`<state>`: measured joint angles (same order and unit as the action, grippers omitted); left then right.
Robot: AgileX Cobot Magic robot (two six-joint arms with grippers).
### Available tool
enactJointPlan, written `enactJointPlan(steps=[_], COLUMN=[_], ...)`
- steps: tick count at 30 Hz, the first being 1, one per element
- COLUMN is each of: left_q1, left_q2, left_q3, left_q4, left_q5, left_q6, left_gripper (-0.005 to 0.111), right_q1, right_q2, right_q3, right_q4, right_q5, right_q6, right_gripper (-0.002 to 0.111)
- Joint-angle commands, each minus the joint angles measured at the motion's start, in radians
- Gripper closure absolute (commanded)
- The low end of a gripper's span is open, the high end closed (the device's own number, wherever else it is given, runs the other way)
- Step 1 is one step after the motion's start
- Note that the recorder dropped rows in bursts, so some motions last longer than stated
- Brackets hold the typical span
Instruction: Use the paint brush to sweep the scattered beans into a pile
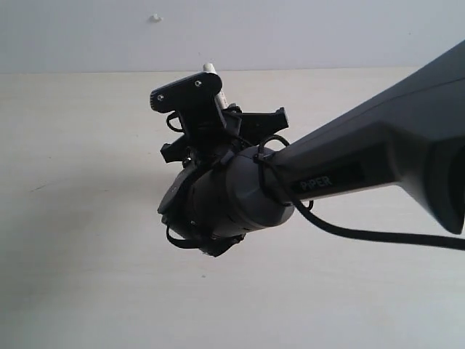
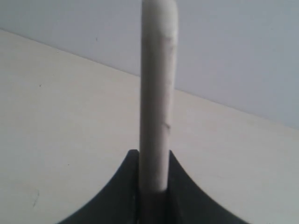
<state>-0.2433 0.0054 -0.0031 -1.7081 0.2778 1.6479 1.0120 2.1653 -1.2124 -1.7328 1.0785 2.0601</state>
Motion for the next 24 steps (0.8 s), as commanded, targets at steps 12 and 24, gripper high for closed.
enactJointPlan(steps=[12,24], left_q1=[0.002,0.002], left_q2=[-0.005,-0.005], left_q3=[0.003,0.003], left_q4=[-0.005,-0.005], left_q5=[0.002,0.002], left_q6=[-0.004,-0.004], left_gripper=[0.107,0.107], right_q1=[-0.001,0.045], right_q2=[-0.004,-0.106], right_q3=[-0.062,-0.062], right_q4=[-0.012,-0.007], right_q5=[-0.245,-0.003], right_q6=[0.064,-0.162], right_gripper=[0.108,0.108])
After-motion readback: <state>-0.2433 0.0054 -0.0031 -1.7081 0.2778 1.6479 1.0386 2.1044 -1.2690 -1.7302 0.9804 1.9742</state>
